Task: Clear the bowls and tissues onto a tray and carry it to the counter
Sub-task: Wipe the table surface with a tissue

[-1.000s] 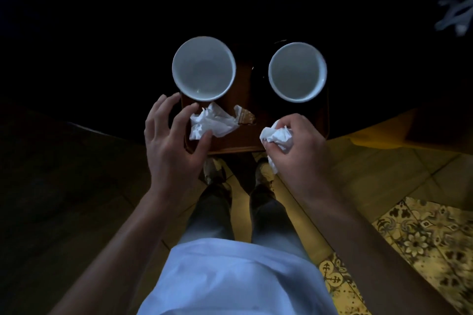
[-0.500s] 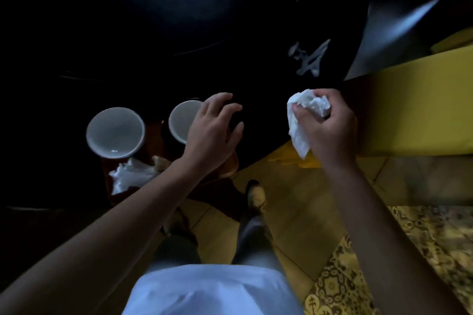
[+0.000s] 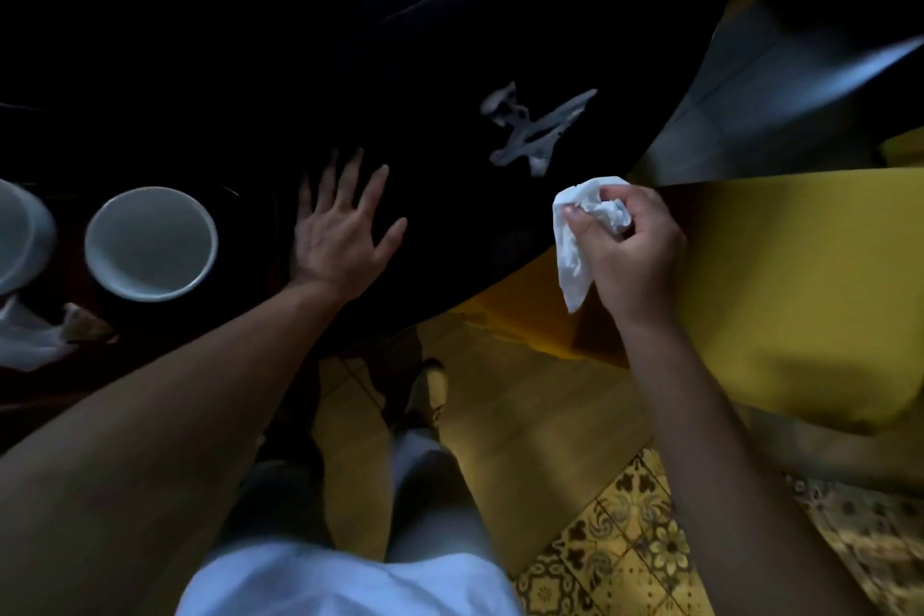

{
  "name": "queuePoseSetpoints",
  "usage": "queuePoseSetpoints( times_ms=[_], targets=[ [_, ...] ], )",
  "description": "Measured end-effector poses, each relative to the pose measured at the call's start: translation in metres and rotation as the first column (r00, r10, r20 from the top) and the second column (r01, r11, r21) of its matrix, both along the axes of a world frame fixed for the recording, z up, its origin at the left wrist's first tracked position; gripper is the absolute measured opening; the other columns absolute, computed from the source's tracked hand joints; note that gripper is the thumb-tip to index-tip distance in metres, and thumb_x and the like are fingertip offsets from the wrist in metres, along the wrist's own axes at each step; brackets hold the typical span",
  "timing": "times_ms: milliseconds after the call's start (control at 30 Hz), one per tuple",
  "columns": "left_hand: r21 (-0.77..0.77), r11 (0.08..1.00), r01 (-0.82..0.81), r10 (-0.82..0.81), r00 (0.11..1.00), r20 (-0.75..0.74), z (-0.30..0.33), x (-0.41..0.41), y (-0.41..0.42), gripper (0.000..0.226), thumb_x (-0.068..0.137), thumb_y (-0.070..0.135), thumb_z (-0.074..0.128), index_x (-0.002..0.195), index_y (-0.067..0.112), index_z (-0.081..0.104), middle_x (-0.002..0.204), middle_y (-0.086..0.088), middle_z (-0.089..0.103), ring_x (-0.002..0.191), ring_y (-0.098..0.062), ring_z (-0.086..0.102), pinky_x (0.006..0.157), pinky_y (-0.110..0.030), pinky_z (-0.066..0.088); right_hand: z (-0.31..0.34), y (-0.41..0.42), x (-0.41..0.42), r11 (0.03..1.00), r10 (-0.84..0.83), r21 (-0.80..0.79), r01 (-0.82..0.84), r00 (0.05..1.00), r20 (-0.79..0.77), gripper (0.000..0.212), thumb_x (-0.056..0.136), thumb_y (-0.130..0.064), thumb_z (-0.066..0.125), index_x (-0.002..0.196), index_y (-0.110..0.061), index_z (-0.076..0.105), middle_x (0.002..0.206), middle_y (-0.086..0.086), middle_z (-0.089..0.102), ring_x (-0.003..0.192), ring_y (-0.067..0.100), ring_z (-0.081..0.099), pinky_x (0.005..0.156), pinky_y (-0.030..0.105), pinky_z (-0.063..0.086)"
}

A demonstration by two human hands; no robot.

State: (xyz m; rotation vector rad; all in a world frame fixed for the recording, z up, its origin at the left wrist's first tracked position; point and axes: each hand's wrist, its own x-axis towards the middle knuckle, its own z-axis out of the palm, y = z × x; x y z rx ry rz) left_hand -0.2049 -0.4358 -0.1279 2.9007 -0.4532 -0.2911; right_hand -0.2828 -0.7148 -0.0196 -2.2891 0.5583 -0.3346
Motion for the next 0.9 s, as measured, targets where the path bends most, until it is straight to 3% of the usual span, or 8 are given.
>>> queuePoseSetpoints(
  times_ms=[100,233,367,433,533,733,900],
  targets=[
    [-0.004,1.0,-0.01,0.01,1.0,0.017,0.0,0.003,-0.002,0.076,0.095,0.067,0.022,0.162,0.03,0.016,0.172,-0.005,0.007,0.158,-0.028,0.003,0.126,-0.054,0.006,-0.012,-0.021,0.013,1.0,-0.02,-0.002,0.02,1.0,0.003,0.029,0.085,-0.031,0.077,0.107,-0.015,0.068,0.105,-0.002,0.068,0.094,0.017,0.068,0.079,0.036,0.059],
    [-0.033,0.999,-0.033,0.034,0.999,0.04,-0.004,0.004,-0.005,0.077,0.093,0.066,0.026,0.16,0.027,0.025,0.17,-0.006,0.015,0.157,-0.029,0.009,0.126,-0.054,0.01,-0.024,-0.058,0.054,0.996,-0.086,0.004,0.085,0.994,0.062,0.033,0.082,-0.025,0.078,0.107,-0.023,0.056,0.104,-0.003,0.063,0.09,0.014,0.064,0.072,0.025,0.055],
    [-0.047,0.999,-0.027,0.03,0.997,0.064,-0.008,0.007,-0.006,0.077,0.093,0.065,0.029,0.158,0.024,0.03,0.169,-0.009,0.019,0.156,-0.033,0.014,0.124,-0.056,0.013,-0.038,-0.09,0.108,0.982,-0.144,-0.131,0.139,0.989,-0.034,0.03,0.082,-0.033,0.078,0.102,-0.016,0.062,0.089,-0.004,0.063,0.076,0.012,0.061,0.057,0.011,0.043],
    [-0.044,0.999,-0.029,0.033,0.997,0.07,-0.01,0.007,-0.005,0.077,0.093,0.065,0.03,0.158,0.024,0.03,0.169,-0.009,0.018,0.156,-0.032,0.012,0.124,-0.056,0.012,-0.051,-0.098,0.133,0.977,-0.138,-0.175,0.126,0.989,-0.059,0.029,0.082,-0.037,0.076,0.099,-0.015,0.066,0.088,-0.002,0.066,0.077,0.015,0.062,0.062,0.02,0.049],
    [-0.032,0.999,-0.029,0.032,0.996,0.08,-0.012,0.008,-0.005,0.077,0.093,0.065,0.031,0.158,0.024,0.031,0.169,-0.008,0.019,0.156,-0.031,0.012,0.125,-0.055,0.012,-0.071,-0.104,0.159,0.962,-0.137,-0.246,0.119,0.989,-0.059,0.027,0.082,-0.037,0.065,0.097,-0.016,0.072,0.102,0.005,0.071,0.094,0.027,0.065,0.079,0.037,0.052],
    [-0.05,0.999,-0.016,0.022,0.994,0.111,-0.014,0.009,-0.001,0.075,0.093,0.063,0.035,0.157,0.023,0.034,0.168,-0.01,0.023,0.156,-0.033,0.014,0.124,-0.056,0.012,-0.095,-0.083,0.166,0.911,-0.192,-0.382,0.156,0.98,-0.058,0.032,0.09,-0.021,0.054,0.114,-0.015,0.075,0.113,0.007,0.075,0.111,0.028,0.064,0.101,0.039,0.039],
    [-0.052,0.999,-0.014,0.02,0.993,0.119,-0.014,0.009,-0.003,0.074,0.094,0.062,0.036,0.157,0.022,0.034,0.167,-0.011,0.023,0.155,-0.033,0.015,0.123,-0.058,0.015,-0.096,-0.076,0.149,0.909,-0.043,-0.416,-0.016,0.99,-0.133,0.039,0.095,-0.021,0.049,0.127,-0.004,0.063,0.117,0.016,0.068,0.114,0.034,0.06,0.096,0.042,0.044]
  ],
)
